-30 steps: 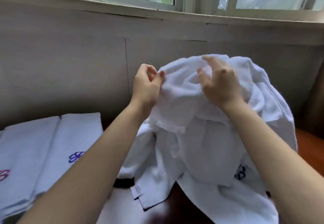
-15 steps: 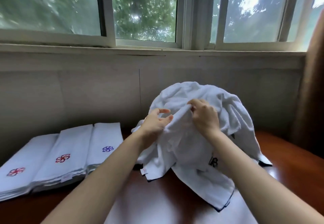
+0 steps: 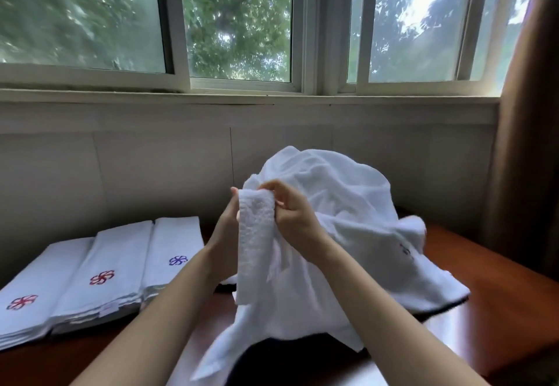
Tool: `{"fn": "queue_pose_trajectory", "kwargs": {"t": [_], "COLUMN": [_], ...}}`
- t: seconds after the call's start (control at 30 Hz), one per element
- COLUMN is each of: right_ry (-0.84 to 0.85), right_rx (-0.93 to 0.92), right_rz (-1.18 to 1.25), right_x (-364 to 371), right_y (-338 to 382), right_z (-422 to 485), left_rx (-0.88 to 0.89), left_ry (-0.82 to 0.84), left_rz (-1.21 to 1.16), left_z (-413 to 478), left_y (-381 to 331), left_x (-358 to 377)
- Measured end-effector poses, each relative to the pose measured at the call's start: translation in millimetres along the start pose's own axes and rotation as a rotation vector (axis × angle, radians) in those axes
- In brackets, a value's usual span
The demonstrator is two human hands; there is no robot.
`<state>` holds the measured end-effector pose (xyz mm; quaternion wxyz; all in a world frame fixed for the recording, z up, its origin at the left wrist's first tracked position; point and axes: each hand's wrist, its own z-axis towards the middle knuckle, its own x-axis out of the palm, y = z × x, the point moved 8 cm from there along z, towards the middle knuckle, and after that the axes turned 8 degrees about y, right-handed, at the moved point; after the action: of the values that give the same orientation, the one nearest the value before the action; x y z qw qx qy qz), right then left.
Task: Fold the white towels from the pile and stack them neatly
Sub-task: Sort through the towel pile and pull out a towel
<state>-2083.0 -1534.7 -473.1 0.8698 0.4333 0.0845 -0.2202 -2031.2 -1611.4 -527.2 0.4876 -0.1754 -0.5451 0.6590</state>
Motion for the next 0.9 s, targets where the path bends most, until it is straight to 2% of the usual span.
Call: {"fn": "queue_pose_trajectory", "kwargs": {"t": [0.1,0.2,0.27,0.33,0.37,0.43,0.5,0.53,0.67,0.8,0.9], "right_ry": [0.089,0.151,0.171,0.167,0.195,0.373,0.587,0.636,0.519,0.507,0.48], "right_rx": [0.108,0.202,0.315,0.451,0.519,0.648,0.74,0.758,0.72,0.765,0.777], "right_rz": [-0.022,-0.108,-0.133,-0.236,-0.3,-0.508,-0.763,-0.855,-0.975,-1.038,-0.979], "right_x": [24.4,43.3,40.0,21.1,9.8,-8.0,-19.4,-24.0,-29.5,-21.8,-13.3], "right_y": [-31.1,-66.8,-97.6,-130.4,-146.2,-174.9,-197.1,-203.6,-203.6,-203.1,-196.7], "right_z": [-7.7,-28.3,-48.1,-70.1,-81.8,-108.7,-138.5,-149.7,-154.3,-142.2,-127.0], "left_rx": [-0.045,-0.251,-0.397,-0.436,-0.419,-0.366,-0.346,-0.351,-0.303,-0.186,-0.02], "left_ry": [-0.125,-0.248,-0.244,-0.301,-0.356,-0.45,-0.473,-0.479,-0.574,-0.65,-0.723], "left_rz": [-0.067,0.171,0.208,0.24,0.267,0.242,0.199,0.211,0.269,0.583,0.48], "left_z": [-21.2,-48.0,-66.1,-78.3,-82.5,-88.4,-92.1,-94.3,-100.4,-103.6,-119.5], "left_y": [22.5,60.6,81.0,86.3,82.9,76.9,73.1,72.3,59.3,7.8,-41.5], "left_x": [-30.0,-64.1,-73.3,-81.2,-86.7,-96.9,-100.8,-103.0,-111.2,-130.8,-152.2]}}
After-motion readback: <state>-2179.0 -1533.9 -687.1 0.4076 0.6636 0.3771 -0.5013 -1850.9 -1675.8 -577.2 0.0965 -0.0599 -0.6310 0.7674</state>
